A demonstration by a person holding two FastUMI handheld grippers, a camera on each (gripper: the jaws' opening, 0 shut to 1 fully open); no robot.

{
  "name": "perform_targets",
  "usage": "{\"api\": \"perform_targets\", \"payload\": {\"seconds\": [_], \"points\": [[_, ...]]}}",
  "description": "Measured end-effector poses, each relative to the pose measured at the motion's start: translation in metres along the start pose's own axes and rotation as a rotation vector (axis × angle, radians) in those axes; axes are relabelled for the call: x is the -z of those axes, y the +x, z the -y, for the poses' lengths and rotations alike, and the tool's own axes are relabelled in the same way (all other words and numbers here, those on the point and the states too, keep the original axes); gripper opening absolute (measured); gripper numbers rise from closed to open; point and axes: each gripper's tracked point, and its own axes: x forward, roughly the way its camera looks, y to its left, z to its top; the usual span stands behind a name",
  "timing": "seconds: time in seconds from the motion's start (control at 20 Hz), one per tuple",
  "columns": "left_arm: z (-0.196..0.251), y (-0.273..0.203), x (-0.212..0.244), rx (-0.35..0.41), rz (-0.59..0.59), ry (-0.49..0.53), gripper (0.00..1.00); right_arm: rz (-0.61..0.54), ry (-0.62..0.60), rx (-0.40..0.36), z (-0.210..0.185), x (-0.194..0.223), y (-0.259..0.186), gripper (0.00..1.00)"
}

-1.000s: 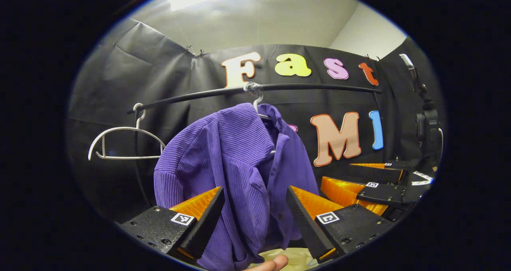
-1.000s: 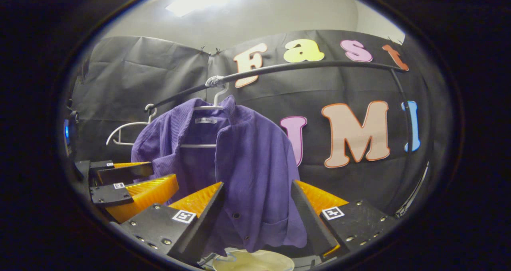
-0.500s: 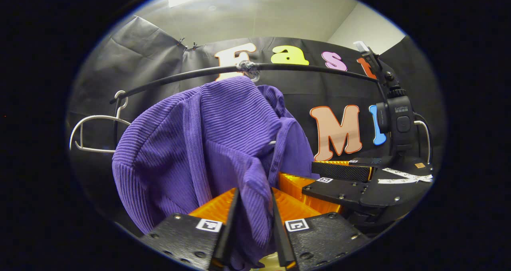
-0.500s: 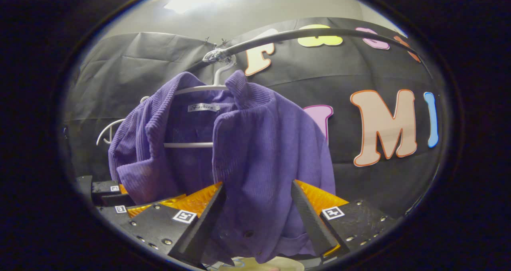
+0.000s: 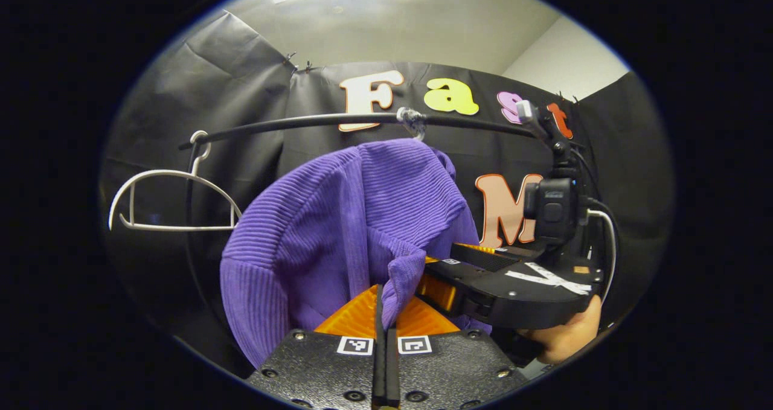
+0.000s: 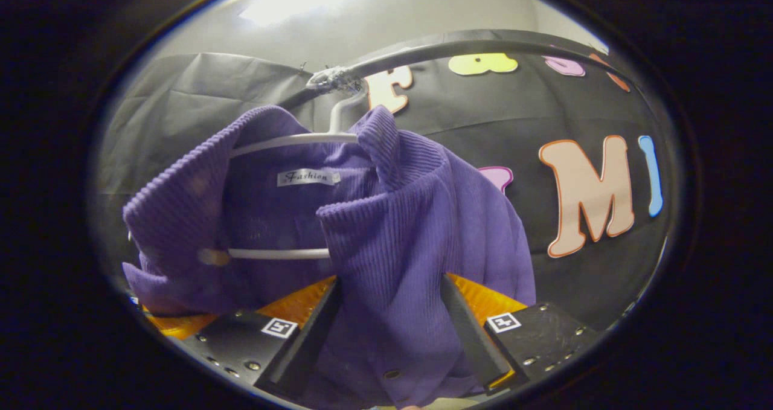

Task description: Grasp the clothes on the hanger with both hands and then place them into the laundry hamper below.

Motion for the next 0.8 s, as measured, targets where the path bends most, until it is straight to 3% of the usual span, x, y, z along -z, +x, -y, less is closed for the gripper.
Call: {"api": "perform_targets", "payload": {"seconds": [0.25, 0.4, 0.55, 0.6, 0.7, 0.8], "points": [[-0.009, -0.02, -0.007, 0.048, -0.012, -0.02, 0.02, 0.016, 0.011, 0.133, 0.038, -0.006, 0.018, 0.98], [-0.029, -0.027, -0.015, 0.04, -0.016, 0.006, 0.01, 0.033, 0.016, 0.205, 0.075, -0.012, 0.017, 0.1], [-0.054, -0.037, -0.027, 0.022, -0.013, 0.04, 0.01, 0.041, 0.008, 0.184, 0.088, -0.021, 0.012, 0.12], [-0.065, -0.04, -0.034, 0.005, -0.006, 0.056, 0.0, 0.069, 0.005, 0.221, 0.104, -0.028, 0.007, 0.01], [-0.086, -0.047, -0.055, -0.031, 0.035, 0.082, 0.01, 0.063, 0.021, 0.198, 0.109, -0.037, 0.005, 0.01], [-0.102, -0.048, -0.069, -0.062, 0.054, 0.099, 0.0, 0.098, -0.019, 0.237, 0.124, -0.049, 0.0, 0.05]]}}
